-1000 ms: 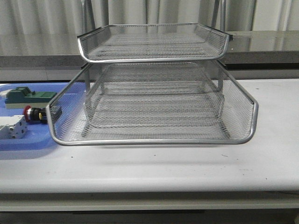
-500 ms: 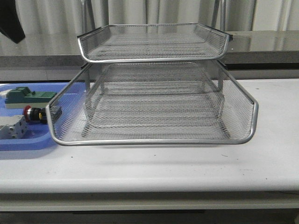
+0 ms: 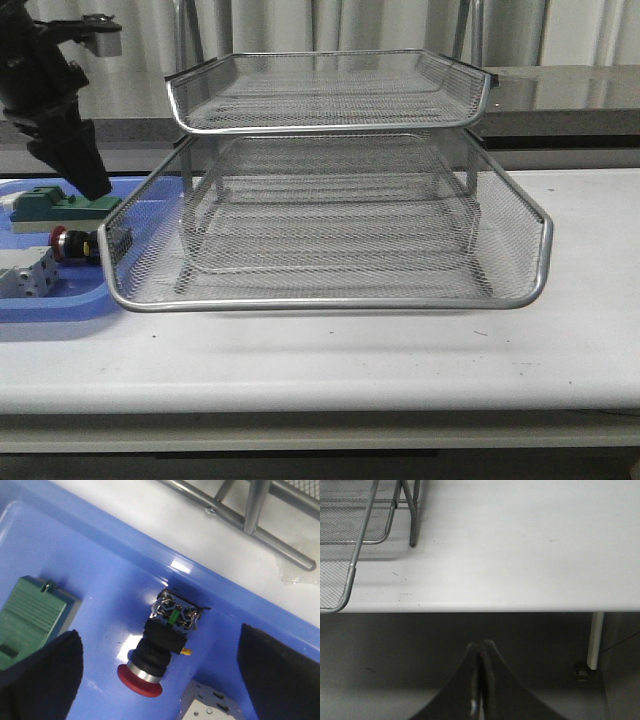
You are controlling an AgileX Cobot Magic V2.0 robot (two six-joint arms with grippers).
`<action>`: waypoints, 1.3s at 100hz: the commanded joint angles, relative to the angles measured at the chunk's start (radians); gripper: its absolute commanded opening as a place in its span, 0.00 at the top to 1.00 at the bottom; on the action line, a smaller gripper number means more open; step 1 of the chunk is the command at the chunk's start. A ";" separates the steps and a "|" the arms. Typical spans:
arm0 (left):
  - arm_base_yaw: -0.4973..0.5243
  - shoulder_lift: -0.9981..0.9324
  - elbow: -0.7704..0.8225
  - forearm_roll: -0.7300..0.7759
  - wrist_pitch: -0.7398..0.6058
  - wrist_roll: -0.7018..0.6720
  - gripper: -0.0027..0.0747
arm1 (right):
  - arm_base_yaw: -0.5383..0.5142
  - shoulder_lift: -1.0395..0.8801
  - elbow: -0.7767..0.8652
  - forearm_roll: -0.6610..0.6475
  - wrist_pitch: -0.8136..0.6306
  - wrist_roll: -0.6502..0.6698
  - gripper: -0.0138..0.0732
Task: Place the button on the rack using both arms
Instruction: 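Lower the left gripper onto the red push button and close on it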
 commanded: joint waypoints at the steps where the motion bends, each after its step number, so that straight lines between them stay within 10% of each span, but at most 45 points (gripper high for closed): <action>1: -0.011 -0.040 -0.033 -0.002 -0.011 0.020 0.20 | -0.001 0.008 -0.034 -0.017 -0.058 -0.002 0.97; 130: -0.017 0.049 -0.031 0.031 -0.069 0.155 0.21 | -0.001 0.008 -0.034 -0.017 -0.058 -0.002 0.97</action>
